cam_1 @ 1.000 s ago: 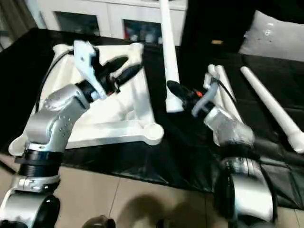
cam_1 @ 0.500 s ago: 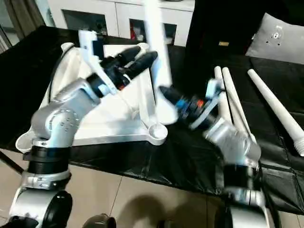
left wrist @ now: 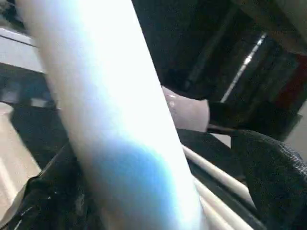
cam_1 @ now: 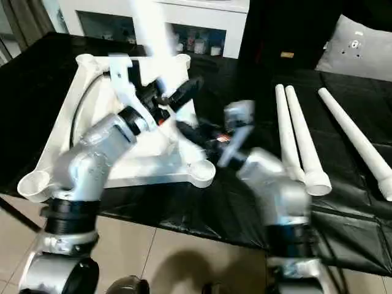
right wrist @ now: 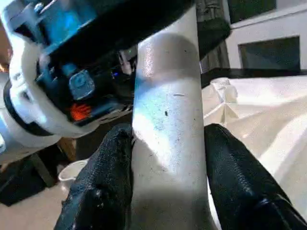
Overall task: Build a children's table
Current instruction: Insert table leg to table base
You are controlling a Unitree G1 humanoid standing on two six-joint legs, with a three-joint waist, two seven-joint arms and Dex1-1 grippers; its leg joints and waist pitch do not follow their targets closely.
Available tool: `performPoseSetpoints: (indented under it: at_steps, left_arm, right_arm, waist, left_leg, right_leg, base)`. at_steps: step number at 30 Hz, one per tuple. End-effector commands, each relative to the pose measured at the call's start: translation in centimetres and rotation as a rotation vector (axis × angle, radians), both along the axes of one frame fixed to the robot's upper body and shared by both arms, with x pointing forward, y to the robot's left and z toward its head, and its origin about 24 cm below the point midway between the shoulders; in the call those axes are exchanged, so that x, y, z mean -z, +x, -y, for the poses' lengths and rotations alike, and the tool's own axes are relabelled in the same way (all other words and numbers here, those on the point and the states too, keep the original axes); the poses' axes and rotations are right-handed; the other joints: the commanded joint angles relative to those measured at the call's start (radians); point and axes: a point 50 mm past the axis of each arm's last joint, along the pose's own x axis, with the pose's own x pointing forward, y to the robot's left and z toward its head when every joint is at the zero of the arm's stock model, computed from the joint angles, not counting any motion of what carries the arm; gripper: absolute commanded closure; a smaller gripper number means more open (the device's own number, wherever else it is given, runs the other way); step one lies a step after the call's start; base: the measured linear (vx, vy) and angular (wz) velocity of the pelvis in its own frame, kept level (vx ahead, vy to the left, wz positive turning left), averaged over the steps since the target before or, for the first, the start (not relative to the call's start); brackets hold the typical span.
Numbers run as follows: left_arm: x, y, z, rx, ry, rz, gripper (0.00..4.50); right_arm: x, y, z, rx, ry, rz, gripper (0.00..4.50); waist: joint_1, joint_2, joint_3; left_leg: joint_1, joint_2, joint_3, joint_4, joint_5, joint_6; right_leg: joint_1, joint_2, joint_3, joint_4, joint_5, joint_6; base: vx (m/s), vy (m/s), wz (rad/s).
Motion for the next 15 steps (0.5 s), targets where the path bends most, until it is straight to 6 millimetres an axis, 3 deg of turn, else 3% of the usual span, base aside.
performPoseSetpoints:
  at_steps: [1,3,6,9,13,14,15]
  left_arm:
    - [-0.4,0.2,0.1,-0.047,0.005,0.026,0.43]
    - [-0.4,0.3,0.0,-0.093,-0.008,0.032,0.82]
    - [-0.2,0.3,0.2,-0.146,-0.025,0.031,0.93]
    - [-0.2,0.3,0.2,-0.161,-0.027,0.036,1.24]
    - [-0.1,0.3,0.3,-0.185,-0.045,0.032,1.32]
    - [0.0,0.3,0.4,-0.185,-0.045,0.031,1.62]
    - [0.1,0.2,0.5,-0.185,-0.044,0.027,1.62]
  right_arm:
    - [-0.6,0.1,-0.1,0.072,-0.066,0.119,2.63]
    - [-0.5,0.3,-0.4,0.154,-0.141,0.221,2.63]
    - [-0.4,0.2,-1.1,0.211,-0.159,0.298,2.63]
    - [-0.4,0.1,-1.2,0.226,-0.174,0.322,2.63]
    - [0.0,0.0,-1.6,0.243,-0.153,0.316,2.63]
    - [0.1,0.0,-1.6,0.245,-0.152,0.315,2.63]
    - [0.2,0.1,-1.6,0.252,-0.150,0.312,2.63]
  waist:
    - [-0.003,-0.010,-0.088]
    - [-0.004,-0.011,-0.090]
    - [-0.007,-0.013,-0.089]
    - [-0.010,-0.014,-0.091]
    - [-0.015,-0.013,-0.090]
    - [-0.016,-0.013,-0.090]
    - [-0.016,-0.012,-0.090]
  left_leg:
    - [0.010,0.057,-0.020,-0.064,-0.057,0.065]
    - [0.010,0.059,-0.021,-0.063,-0.053,0.055]
    - [0.010,0.056,-0.019,-0.064,-0.067,0.061]
    - [0.008,0.056,-0.020,-0.063,-0.062,0.080]
    - [0.008,0.056,-0.019,-0.062,-0.067,0.093]
    - [0.008,0.055,-0.019,-0.061,-0.068,0.095]
    - [0.009,0.056,-0.019,-0.061,-0.065,0.099]
  right_leg:
    - [0.067,-0.092,0.055,-0.073,-0.183,-0.137]
    - [0.065,-0.095,0.055,-0.071,-0.172,-0.135]
    - [0.068,-0.094,0.057,-0.073,-0.176,-0.142]
    - [0.071,-0.092,0.058,-0.070,-0.158,-0.142]
    - [0.071,-0.091,0.057,-0.070,-0.158,-0.151]
    - [0.070,-0.090,0.058,-0.071,-0.156,-0.152]
    - [0.070,-0.090,0.058,-0.069,-0.148,-0.154]
  base:
    - [0.000,0.000,0.00]
    - [0.000,0.000,0.00]
    - [0.000,0.000,0.00]
    - [0.000,0.000,0.00]
    - [0.000,0.000,0.00]
    - [0.000,0.000,0.00]
    - [0.000,0.000,0.00]
